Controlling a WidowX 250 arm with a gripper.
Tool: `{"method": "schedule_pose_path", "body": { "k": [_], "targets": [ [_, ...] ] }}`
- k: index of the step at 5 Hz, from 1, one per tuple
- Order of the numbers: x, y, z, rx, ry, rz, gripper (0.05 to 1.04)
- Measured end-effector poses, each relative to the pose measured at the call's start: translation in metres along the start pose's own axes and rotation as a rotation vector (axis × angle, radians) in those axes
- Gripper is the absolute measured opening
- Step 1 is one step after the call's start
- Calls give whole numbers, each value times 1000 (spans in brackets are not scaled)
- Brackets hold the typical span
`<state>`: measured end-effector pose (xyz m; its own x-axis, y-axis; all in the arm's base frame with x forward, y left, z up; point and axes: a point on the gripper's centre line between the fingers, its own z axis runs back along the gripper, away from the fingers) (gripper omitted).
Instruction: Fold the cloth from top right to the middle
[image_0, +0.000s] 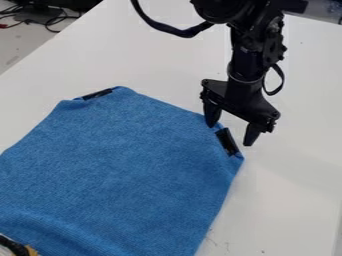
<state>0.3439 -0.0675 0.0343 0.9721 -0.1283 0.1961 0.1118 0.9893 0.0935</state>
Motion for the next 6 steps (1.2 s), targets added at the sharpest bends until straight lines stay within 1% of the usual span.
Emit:
{"method": "schedule_pose_path", "body": {
  "k": [1, 2, 3, 4, 5, 6],
  "targets": [
    [6, -4, -10, -13, 8, -8, 1001],
    [10, -4, -14, -12, 19, -3, 1001],
    [12, -4, -15, -17, 6, 13, 969],
    [14, -6, -19, -35, -29, 13, 692],
    [13, -1, -21, -50, -27, 23, 376],
    [13, -1, -21, -51, -23, 50, 200]
  ]
}}
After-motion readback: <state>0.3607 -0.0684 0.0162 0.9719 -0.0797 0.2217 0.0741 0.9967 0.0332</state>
